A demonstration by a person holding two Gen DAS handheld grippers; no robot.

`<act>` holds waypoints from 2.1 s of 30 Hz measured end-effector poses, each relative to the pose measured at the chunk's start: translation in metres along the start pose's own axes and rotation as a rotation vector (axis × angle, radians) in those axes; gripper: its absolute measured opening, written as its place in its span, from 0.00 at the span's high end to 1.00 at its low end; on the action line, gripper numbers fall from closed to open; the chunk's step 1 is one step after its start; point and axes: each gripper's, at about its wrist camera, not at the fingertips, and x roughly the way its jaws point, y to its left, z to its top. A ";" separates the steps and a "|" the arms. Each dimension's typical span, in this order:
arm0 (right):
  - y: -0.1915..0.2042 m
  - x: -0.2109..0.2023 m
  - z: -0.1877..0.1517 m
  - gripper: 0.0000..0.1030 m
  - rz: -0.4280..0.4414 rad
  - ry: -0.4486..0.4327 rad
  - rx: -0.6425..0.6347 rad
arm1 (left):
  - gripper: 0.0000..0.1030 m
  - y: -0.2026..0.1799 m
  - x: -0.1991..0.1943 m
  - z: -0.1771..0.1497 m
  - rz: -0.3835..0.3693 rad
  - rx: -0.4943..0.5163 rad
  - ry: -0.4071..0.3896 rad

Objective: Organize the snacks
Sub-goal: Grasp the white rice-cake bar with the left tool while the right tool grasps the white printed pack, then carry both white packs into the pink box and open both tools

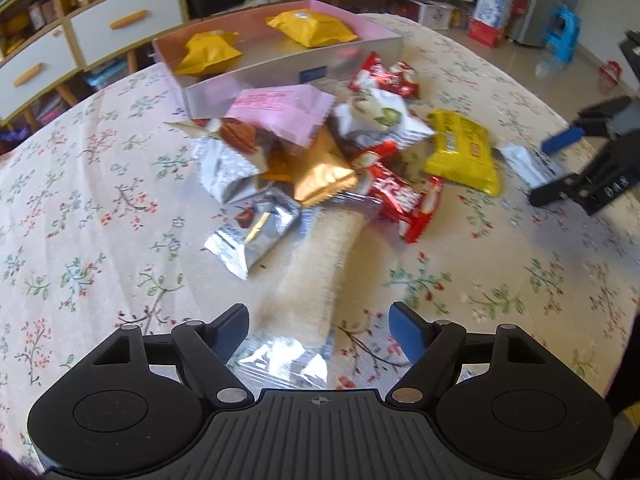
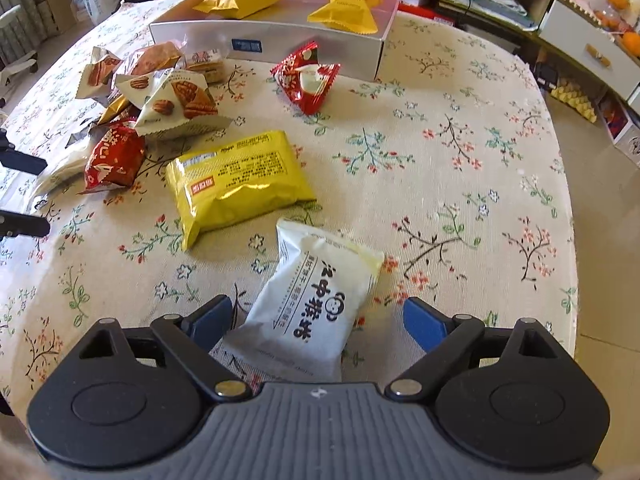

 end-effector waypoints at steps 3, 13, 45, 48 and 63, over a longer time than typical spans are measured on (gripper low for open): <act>-0.001 0.000 0.000 0.16 0.015 0.007 0.012 | 0.32 0.003 0.000 0.004 0.007 -0.026 -0.021; 0.009 -0.007 0.002 0.53 0.046 -0.008 -0.029 | 0.61 -0.008 0.009 0.011 0.036 -0.015 -0.025; 0.019 -0.036 0.033 0.57 0.034 -0.161 -0.053 | 0.85 -0.016 -0.041 0.029 0.009 -0.019 -0.115; 0.021 -0.040 0.040 0.57 0.038 -0.178 -0.048 | 0.99 -0.014 -0.046 0.034 0.007 -0.029 -0.132; 0.034 -0.033 0.063 0.57 0.083 -0.176 -0.044 | 0.80 -0.014 -0.023 0.030 -0.041 -0.029 -0.003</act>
